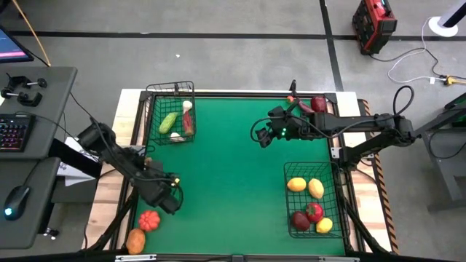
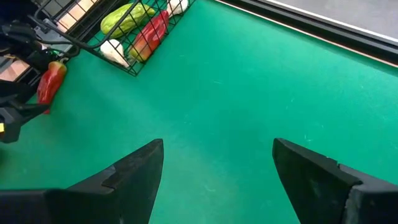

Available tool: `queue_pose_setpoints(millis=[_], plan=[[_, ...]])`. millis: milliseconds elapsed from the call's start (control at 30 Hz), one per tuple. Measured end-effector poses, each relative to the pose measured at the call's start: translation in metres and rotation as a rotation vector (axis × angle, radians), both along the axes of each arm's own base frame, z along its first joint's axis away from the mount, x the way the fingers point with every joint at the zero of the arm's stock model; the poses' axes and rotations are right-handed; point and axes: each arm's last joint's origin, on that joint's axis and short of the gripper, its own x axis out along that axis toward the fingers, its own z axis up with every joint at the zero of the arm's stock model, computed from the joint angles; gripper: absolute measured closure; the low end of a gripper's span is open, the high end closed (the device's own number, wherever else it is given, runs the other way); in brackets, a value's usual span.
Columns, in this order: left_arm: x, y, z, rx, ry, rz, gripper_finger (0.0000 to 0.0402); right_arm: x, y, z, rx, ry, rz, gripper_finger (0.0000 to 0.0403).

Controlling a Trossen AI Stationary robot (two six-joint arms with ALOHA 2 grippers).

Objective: Sort produce into baskets
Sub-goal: Put the bottom red chili pepper into the top black wire basket

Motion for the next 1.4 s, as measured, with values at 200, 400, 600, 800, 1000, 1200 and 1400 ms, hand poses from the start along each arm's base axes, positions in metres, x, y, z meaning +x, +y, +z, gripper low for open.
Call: queue_pose_setpoints(millis=[200,400,600,800,1000,1200,1400], plan=[[0.008,-0.003,-0.016,0.028,0.005,-0.041,0.0074,0.0,0.0,0.0,0.002,0.0,0.002,0.0108],[0.02,-0.012,-0.022,-0.054,-0.148,-0.086,0.0073,0.0,0.0,0.0,0.002,0.0,0.002,0.0108],[0.045,-0.022,-0.022,-0.086,-0.335,-0.331,0.0073,0.0,0.0,0.0,0.007,-0.007,-0.004,0.0108],[0.054,-0.017,0.005,-0.133,-0.318,-0.697,0.0073,0.0,0.0,0.0,0.008,-0.009,-0.005,0.0108],[0.034,0.024,0.057,-0.37,-0.155,-0.99,0.0073,0.0,0.0,0.0,0.007,-0.009,-0.005,0.0108],[0.005,0.079,0.076,-0.509,0.099,-0.936,0.0073,0.0,0.0,0.0,0.008,-0.01,-0.006,0.0108],[0.012,0.104,0.071,-0.544,0.183,-0.934,0.0073,0.0,0.0,0.0,0.023,-0.018,-0.021,0.0108]])
